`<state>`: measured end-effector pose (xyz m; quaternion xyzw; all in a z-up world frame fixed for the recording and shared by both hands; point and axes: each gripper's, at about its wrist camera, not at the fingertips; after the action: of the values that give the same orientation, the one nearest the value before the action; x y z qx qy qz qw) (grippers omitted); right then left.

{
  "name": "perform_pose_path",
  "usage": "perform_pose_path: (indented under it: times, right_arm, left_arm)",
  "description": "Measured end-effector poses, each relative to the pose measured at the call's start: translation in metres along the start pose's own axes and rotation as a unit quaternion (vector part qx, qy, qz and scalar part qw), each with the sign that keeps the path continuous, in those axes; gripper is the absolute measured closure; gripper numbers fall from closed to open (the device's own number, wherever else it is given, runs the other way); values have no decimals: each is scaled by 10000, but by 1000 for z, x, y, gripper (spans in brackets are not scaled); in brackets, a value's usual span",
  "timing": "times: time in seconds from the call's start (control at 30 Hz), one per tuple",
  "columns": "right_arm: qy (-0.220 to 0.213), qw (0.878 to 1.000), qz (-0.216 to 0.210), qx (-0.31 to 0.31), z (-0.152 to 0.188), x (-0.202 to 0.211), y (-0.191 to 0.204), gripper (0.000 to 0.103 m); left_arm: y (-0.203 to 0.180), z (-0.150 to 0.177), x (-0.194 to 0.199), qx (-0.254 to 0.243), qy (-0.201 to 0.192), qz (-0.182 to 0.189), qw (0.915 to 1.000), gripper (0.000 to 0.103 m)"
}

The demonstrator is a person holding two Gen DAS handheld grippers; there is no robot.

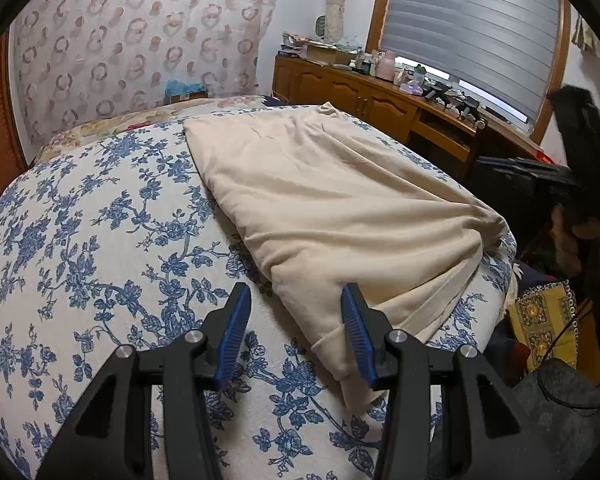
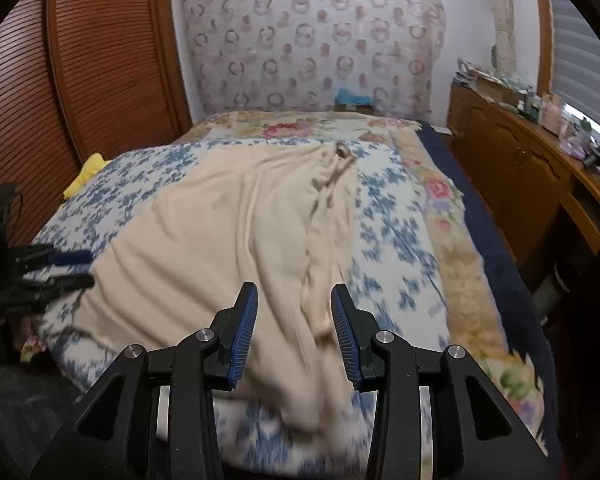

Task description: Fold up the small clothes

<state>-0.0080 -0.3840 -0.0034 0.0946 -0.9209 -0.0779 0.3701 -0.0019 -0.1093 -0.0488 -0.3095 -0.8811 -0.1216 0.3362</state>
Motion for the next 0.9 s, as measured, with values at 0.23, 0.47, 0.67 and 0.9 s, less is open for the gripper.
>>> perform_pose_path:
  times: [0.23, 0.47, 0.67, 0.9]
  right_arm:
    - [351, 9992, -164, -47, -32, -65, 1, 65]
    - [798, 9962, -259, -228, -43, -100, -4, 65]
    - [869, 9950, -483, 108, -41, -100, 5, 93]
    - [127, 9996, 4, 238, -45, -75, 5, 101]
  left_arm:
    - [3, 2, -1, 31, 34, -14, 10000, 57]
    - [-2, 3, -5, -18, 112, 88, 9999, 57]
    - [-1, 4, -8, 26, 163, 162, 9997, 57]
    - [-2, 7, -11, 91, 216, 282, 9993, 57]
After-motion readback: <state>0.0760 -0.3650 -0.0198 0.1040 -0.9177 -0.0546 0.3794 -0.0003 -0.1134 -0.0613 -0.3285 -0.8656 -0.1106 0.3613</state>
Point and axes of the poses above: each gripper's, at about its wrist camera, not at the fingertips, and x roughly against the way its jaws point, y to its left, z to its underside, and after that the axes turned 13 degrees about -x, right-handed
